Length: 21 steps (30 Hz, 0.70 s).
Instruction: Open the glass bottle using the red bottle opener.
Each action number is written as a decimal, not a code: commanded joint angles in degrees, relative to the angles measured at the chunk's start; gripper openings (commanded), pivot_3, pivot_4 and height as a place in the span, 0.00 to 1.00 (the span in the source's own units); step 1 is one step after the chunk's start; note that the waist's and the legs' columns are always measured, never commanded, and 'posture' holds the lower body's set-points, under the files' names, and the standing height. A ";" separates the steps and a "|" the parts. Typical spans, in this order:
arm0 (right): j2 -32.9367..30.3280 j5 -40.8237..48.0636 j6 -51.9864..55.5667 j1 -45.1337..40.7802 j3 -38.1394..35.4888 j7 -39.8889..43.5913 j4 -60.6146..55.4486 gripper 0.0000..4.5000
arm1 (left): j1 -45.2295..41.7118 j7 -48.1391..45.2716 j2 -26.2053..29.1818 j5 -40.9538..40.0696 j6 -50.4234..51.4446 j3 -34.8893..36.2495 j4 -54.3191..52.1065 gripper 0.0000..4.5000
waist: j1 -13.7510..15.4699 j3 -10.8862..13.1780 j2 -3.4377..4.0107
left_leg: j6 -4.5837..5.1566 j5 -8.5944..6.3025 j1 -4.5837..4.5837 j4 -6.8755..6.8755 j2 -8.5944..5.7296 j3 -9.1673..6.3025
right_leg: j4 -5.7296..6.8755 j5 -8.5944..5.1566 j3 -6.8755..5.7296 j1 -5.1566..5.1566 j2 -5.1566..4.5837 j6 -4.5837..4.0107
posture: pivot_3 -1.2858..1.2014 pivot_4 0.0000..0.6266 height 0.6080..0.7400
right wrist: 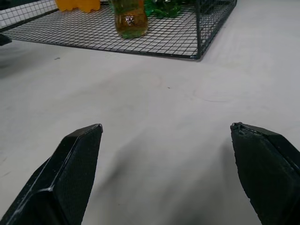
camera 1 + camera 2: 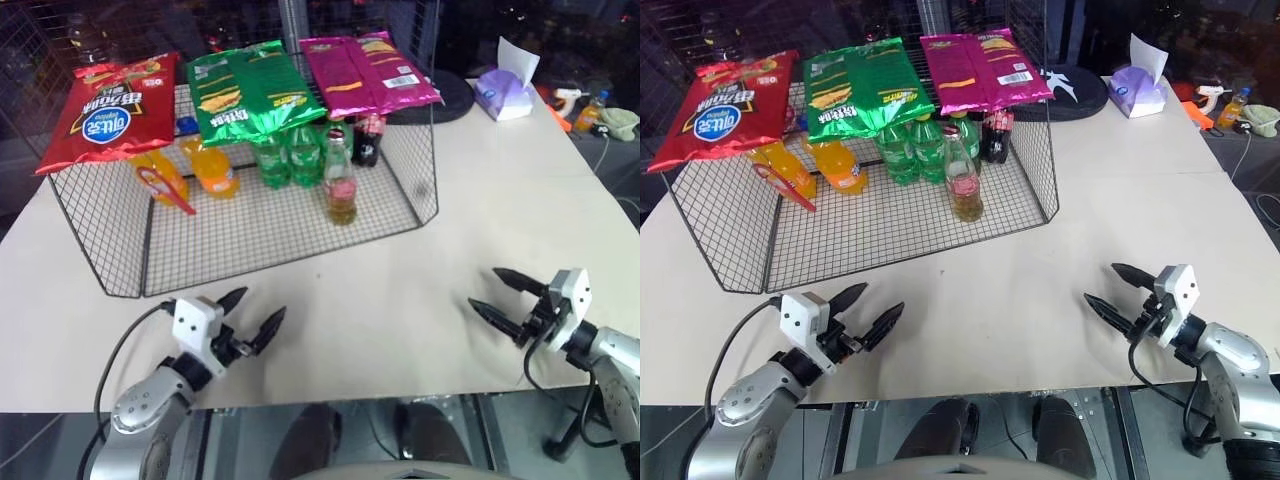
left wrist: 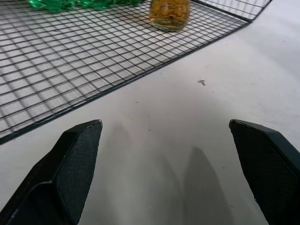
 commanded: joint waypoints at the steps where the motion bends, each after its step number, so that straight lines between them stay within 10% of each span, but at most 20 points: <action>1: -0.42 1.61 -0.41 -0.03 -0.19 1.87 -2.63 0.98 | -0.34 1.42 0.09 1.59 -1.66 1.32 -0.75 1.00 | 0.00 0.00 0.00 | 0.00 0.00 0.00 0.00 0.00 0.00 | 0.00 0.00 0.00 0.00 0.00 0.00 | 0.52 0.24 1.00; 21: 9.32 12.39 11.92 -10.34 8.95 -7.07 -23.35 0.98 | -15.65 17.08 -3.86 9.26 -6.47 6.93 7.18 1.00 | 0.14 -0.03 -0.06 | -0.01 0.01 -0.09 0.08 -0.11 -0.04 | 0.18 0.01 -0.06 -0.14 0.04 0.01 | 0.52 0.24 1.00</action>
